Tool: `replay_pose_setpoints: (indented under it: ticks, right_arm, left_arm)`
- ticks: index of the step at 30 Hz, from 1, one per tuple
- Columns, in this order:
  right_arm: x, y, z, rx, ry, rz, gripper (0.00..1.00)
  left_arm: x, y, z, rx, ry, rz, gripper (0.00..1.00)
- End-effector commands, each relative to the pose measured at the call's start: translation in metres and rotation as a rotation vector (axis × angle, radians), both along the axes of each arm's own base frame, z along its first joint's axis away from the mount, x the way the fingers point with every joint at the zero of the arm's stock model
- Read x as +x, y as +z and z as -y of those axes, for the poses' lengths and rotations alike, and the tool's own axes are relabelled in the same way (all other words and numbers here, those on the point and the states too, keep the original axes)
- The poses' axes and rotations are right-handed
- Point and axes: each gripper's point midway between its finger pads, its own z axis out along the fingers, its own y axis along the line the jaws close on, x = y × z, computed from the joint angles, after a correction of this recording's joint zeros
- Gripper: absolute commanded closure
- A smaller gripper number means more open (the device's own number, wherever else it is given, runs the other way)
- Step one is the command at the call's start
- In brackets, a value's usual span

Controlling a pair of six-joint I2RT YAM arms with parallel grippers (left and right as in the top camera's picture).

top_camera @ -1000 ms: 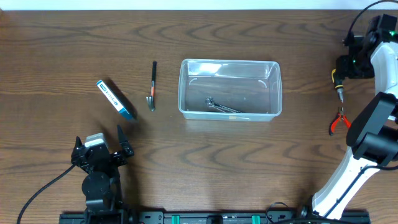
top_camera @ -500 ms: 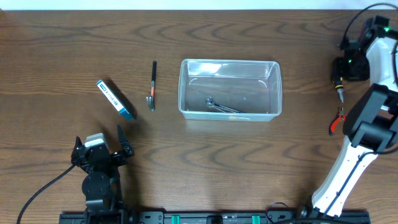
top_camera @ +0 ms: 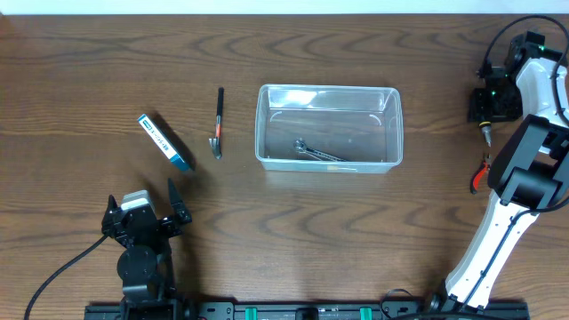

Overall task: Pack container
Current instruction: 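Lower and close the right gripper on the yellow handle, lift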

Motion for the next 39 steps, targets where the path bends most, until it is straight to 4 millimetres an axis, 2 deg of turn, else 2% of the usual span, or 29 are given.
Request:
replay_pose_setpoints:
  ticks: [1,7,13,16,22,25,32,39]
  right_arm:
    - [-0.001,-0.009,0.006,0.009,-0.016,-0.012,0.46]
    - [-0.002,-0.013,0.006,0.01,-0.005,-0.017,0.47]
    - [-0.005,-0.014,0.005,0.014,-0.005,-0.029,0.64]
    - [-0.006,-0.014,0.004,0.016,-0.005,-0.034,0.66]
    - [-0.008,-0.013,0.003,0.021,-0.005,-0.044,0.83]
    - [-0.007,-0.01,0.0,0.038,-0.004,-0.035,0.86]
    - [0.004,0.017,-0.006,0.055,0.004,0.035,0.91]
    - [0.025,0.072,-0.011,0.011,0.032,0.159,0.94]
  left_arm:
    - [0.0,-0.014,0.001,0.011,-0.004,-0.035,0.02]
    - [0.0,-0.014,0.001,0.011,-0.004,-0.035,0.02]
    - [0.0,-0.014,0.001,0.011,-0.004,-0.035,0.02]
    - [0.0,-0.014,0.001,0.011,-0.004,-0.035,0.02]
    - [0.0,-0.014,0.001,0.011,-0.004,-0.035,0.02]
    - [0.0,-0.014,0.001,0.011,-0.004,-0.035,0.02]
    - [0.0,-0.014,0.001,0.011,-0.004,-0.035,0.02]
    - [0.0,-0.014,0.001,0.011,-0.004,-0.035,0.02]
